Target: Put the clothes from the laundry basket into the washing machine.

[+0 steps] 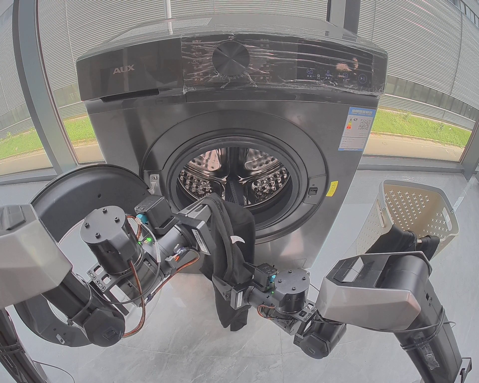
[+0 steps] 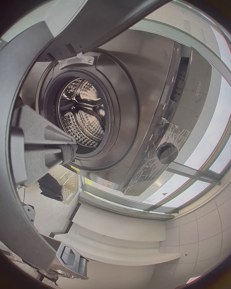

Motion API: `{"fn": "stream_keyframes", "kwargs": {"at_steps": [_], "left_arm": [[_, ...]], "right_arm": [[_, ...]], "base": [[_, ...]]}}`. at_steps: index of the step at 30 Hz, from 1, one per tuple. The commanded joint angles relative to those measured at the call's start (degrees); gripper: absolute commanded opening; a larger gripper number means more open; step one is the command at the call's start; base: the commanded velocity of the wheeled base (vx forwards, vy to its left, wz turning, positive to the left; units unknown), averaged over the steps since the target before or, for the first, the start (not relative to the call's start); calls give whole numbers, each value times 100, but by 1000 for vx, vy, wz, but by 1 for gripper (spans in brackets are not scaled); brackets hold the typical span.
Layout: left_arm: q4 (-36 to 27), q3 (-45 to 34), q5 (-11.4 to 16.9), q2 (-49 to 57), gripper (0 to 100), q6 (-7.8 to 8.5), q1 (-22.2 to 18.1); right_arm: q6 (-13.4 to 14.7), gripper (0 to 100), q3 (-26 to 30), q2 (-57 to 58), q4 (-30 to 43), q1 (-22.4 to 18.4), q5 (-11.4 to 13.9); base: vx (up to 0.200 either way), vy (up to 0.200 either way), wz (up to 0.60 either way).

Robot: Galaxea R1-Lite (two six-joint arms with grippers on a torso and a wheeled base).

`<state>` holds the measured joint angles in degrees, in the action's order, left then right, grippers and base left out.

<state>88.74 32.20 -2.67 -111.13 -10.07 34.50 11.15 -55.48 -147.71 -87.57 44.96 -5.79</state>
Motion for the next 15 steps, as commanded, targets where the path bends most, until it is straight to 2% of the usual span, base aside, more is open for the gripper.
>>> {"fn": "stream_keyframes", "kwargs": {"at_steps": [1, 15], "left_arm": [[3, -38, -14, -67, 0, 14, -40], [12, -460, -14, -119, 0, 40, -400]], "right_arm": [[-8, 0, -7, -56, -77, -13, -1], [-122, 0, 907, 559, -94, -5, -1]], "base": [[0, 0, 0], [0, 0, 0]]}}
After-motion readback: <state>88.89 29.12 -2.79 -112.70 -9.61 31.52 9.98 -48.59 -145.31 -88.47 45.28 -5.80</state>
